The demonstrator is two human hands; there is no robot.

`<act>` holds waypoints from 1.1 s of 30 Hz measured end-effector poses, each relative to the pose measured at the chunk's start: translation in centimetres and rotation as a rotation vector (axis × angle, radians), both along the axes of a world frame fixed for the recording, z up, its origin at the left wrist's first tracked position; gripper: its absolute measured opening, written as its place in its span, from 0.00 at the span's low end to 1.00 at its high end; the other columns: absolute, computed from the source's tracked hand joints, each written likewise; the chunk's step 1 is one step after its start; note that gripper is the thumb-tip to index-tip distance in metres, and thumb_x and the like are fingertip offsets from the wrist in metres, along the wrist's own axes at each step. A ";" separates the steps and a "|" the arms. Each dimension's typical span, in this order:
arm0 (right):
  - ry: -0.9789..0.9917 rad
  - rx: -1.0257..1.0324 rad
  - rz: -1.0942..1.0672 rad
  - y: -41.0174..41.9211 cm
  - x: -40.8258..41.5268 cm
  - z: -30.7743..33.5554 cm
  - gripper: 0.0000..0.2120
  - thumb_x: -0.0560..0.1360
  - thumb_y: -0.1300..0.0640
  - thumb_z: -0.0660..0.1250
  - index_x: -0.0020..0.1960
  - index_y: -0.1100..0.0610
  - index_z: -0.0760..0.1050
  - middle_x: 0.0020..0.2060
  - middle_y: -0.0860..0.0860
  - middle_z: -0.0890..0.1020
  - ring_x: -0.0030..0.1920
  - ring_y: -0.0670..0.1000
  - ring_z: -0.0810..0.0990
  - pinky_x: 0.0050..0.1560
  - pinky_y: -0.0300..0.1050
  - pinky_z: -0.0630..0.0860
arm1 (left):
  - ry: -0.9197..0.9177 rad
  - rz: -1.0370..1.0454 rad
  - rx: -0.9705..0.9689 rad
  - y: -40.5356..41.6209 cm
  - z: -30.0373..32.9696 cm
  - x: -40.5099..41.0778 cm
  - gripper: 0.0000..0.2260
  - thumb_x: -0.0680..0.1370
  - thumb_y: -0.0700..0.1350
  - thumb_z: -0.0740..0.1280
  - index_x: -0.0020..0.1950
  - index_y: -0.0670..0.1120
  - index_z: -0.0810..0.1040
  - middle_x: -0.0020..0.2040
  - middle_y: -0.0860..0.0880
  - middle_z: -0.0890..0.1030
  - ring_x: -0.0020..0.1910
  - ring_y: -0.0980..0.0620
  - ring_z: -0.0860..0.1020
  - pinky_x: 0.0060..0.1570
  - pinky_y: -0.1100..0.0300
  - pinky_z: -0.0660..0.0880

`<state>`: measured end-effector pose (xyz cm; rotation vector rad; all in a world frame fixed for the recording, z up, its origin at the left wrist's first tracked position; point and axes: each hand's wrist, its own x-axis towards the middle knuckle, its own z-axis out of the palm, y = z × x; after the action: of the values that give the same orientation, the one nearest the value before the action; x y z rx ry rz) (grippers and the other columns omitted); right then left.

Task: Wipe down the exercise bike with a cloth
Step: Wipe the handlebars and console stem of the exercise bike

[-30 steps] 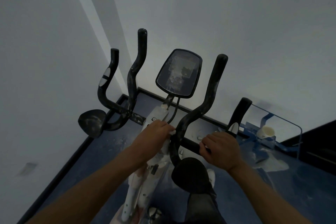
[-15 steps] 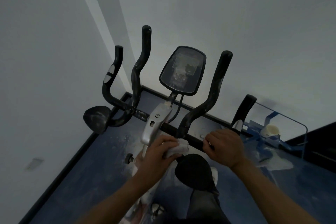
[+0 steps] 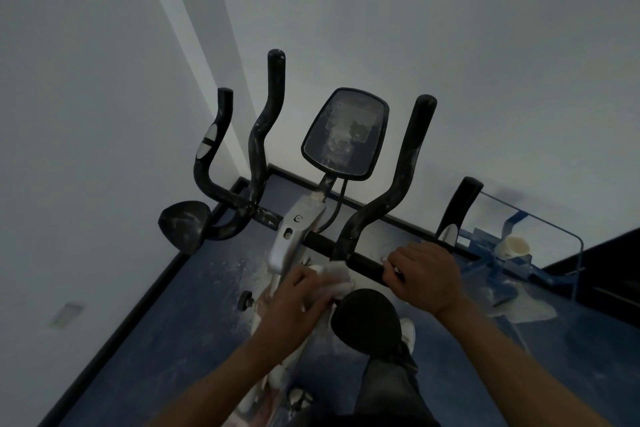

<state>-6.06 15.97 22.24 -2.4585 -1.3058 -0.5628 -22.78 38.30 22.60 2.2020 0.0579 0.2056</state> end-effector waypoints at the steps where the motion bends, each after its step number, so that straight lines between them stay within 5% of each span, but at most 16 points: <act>1: -0.002 0.000 -0.001 0.0 0.0 0.0 0.18 0.79 0.52 0.62 0.31 0.53 0.75 0.24 0.49 0.74 0.24 0.49 0.69 0.27 0.44 0.70 | 0.005 0.018 -0.005 -0.2 0.5 0.7 0.16 0.82 0.54 0.64 0.70 0.57 0.73 0.58 0.59 0.70 0.57 0.61 0.74 0.53 0.72 0.72; 4: -0.004 0.002 -0.003 0.0 0.0 0.1 0.18 0.78 0.52 0.62 0.31 0.53 0.74 0.24 0.49 0.73 0.24 0.50 0.68 0.27 0.44 0.69 | -0.002 0.024 0.088 -0.8 1.3 1.8 0.17 0.81 0.52 0.67 0.70 0.56 0.73 0.58 0.59 0.65 0.60 0.68 0.68 0.57 0.77 0.68; 18: 0.011 -0.008 -0.003 -0.1 0.0 0.1 0.17 0.78 0.52 0.62 0.31 0.53 0.75 0.24 0.49 0.73 0.24 0.49 0.68 0.28 0.43 0.68 | -0.061 -0.005 0.132 -1.2 1.2 2.6 0.07 0.81 0.49 0.68 0.58 0.50 0.80 0.55 0.55 0.67 0.50 0.63 0.72 0.49 0.71 0.74; 33: 0.001 -0.008 -0.008 0.0 -0.1 0.3 0.16 0.77 0.53 0.64 0.31 0.53 0.74 0.24 0.49 0.73 0.24 0.49 0.68 0.28 0.43 0.67 | 0.041 -0.124 0.354 -0.8 2.4 3.2 0.16 0.81 0.62 0.56 0.58 0.55 0.78 0.50 0.55 0.63 0.43 0.65 0.65 0.43 0.70 0.63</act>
<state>-6.20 15.95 22.58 -2.4712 -1.3001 -0.5594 -19.61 37.50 24.97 2.5527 -0.0994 0.1064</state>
